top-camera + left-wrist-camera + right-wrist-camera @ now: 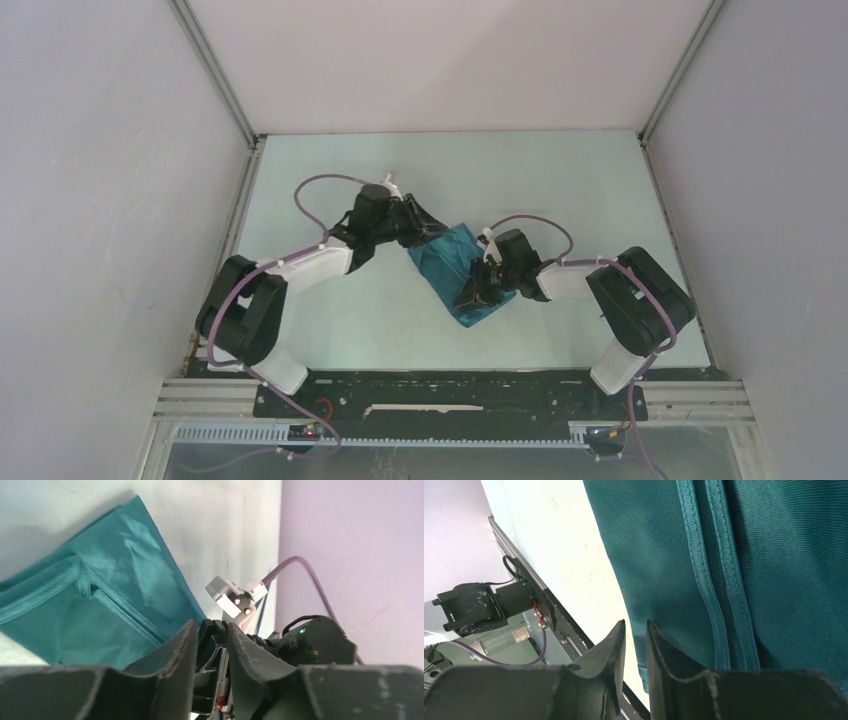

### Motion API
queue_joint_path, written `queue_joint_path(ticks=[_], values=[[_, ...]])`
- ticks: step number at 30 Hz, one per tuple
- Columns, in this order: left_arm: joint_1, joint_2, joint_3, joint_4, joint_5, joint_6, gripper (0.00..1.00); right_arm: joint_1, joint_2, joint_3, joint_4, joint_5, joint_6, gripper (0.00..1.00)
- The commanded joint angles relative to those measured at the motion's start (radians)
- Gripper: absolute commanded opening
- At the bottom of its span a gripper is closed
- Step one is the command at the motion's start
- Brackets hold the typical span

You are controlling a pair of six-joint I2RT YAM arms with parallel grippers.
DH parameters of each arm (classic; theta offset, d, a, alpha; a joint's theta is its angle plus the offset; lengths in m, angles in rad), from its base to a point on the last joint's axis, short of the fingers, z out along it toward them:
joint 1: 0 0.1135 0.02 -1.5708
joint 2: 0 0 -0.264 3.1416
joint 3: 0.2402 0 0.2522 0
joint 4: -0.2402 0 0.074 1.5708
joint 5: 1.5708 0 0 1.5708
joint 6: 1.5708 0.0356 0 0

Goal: Fold the napkin into a case and place the utensils inside
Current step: Fold the lower triangle-folded napkin at the center of the board, then smooth out the 2/3-rectangle-folded napkin at the center of the board.

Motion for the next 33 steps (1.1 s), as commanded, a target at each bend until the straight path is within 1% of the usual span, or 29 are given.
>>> queue_joint_path(ticks=[1,3,4,7,13,20,29,33], values=[[0.104,-0.026,-0.147,0.259,0.134,-0.07,0.24,0.013,-0.005,-0.002,0.043,0.018,0.008,0.28],[0.129,0.023,-0.179,0.361,0.164,-0.117,0.06,0.014,-0.004,-0.002,0.046,0.016,0.008,0.28],[0.138,0.045,-0.188,0.395,0.165,-0.135,0.01,0.014,-0.004,-0.002,0.045,0.019,0.007,0.28],[0.154,0.119,-0.211,0.5,0.165,-0.178,0.0,0.015,-0.008,-0.002,0.042,0.022,0.006,0.28],[0.156,0.268,-0.199,0.673,0.179,-0.243,0.0,0.019,-0.015,-0.002,0.037,0.026,0.001,0.3],[0.157,0.358,-0.163,0.685,0.183,-0.228,0.0,0.039,-0.032,-0.002,0.024,0.038,0.002,0.35],[0.154,0.464,-0.118,0.715,0.21,-0.243,0.0,0.083,-0.063,-0.002,0.001,0.062,0.02,0.41],[0.154,0.495,-0.098,0.724,0.229,-0.258,0.0,0.048,-0.109,-0.003,-0.035,0.048,0.009,0.46]])
